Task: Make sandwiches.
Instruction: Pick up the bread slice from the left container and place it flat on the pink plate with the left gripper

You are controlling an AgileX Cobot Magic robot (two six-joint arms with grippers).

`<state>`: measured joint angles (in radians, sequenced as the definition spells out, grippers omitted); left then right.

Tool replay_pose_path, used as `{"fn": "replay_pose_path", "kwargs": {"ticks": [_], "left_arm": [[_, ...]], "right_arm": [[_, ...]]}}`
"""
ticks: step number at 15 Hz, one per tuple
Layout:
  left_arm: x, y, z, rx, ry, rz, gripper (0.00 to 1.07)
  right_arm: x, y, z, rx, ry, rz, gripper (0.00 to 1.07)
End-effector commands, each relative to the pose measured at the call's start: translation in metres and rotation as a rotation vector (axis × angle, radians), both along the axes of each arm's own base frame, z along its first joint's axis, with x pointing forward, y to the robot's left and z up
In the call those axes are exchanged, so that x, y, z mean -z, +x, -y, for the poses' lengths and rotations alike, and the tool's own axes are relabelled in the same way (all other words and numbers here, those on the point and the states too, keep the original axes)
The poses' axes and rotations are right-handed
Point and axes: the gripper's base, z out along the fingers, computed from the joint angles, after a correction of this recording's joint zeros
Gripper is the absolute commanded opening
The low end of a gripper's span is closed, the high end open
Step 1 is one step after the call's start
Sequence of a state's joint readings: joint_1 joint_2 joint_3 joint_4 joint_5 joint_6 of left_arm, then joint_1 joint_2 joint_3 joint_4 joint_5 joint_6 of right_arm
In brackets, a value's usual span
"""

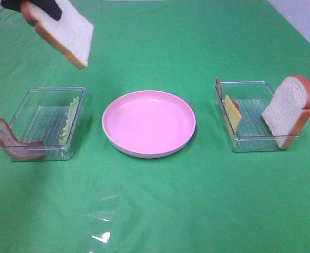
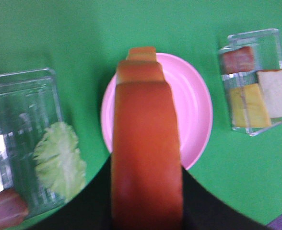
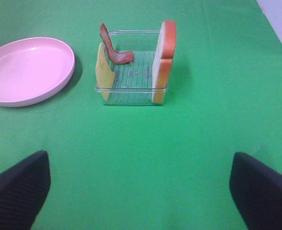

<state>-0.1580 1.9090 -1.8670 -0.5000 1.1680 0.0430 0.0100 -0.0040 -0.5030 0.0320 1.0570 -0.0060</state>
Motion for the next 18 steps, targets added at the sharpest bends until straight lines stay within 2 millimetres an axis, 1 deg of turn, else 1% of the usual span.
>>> {"fn": "replay_pose_path", "kwargs": {"ticks": [1,4,7,8,9,10,14,17,18], "left_arm": [[-0.002,-0.001,0.02,0.057,-0.088,0.052,0.0],[0.017,-0.002,0.047,0.07,-0.163,0.063,0.0],[0.051,-0.002,0.069,0.042,-0.197,0.009,0.0],[0.057,-0.002,0.072,0.041,-0.199,-0.005,0.0],[0.067,0.0,0.078,0.045,-0.199,-0.028,0.0],[0.088,0.003,0.088,0.055,-0.207,-0.08,0.0],[0.133,0.006,0.107,0.071,-0.188,-0.184,0.0],[0.158,0.007,0.121,0.056,-0.207,-0.229,0.0],[0.163,0.008,0.122,0.052,-0.205,-0.235,0.0]], "right_arm": [[0.001,-0.003,0.0,0.003,0.008,0.024,0.98],[0.001,-0.003,0.0,0.003,0.008,0.024,0.98],[0.001,-0.003,0.0,0.003,0.008,0.024,0.98],[0.001,-0.003,0.0,0.003,0.008,0.024,0.98],[0.001,-0.003,0.0,0.003,0.008,0.024,0.98],[0.001,-0.003,0.0,0.003,0.008,0.024,0.98],[0.001,-0.003,0.0,0.003,0.008,0.024,0.98],[0.001,-0.003,0.0,0.003,0.007,0.024,0.98],[0.001,-0.003,0.0,0.003,0.007,0.024,0.98]]}}
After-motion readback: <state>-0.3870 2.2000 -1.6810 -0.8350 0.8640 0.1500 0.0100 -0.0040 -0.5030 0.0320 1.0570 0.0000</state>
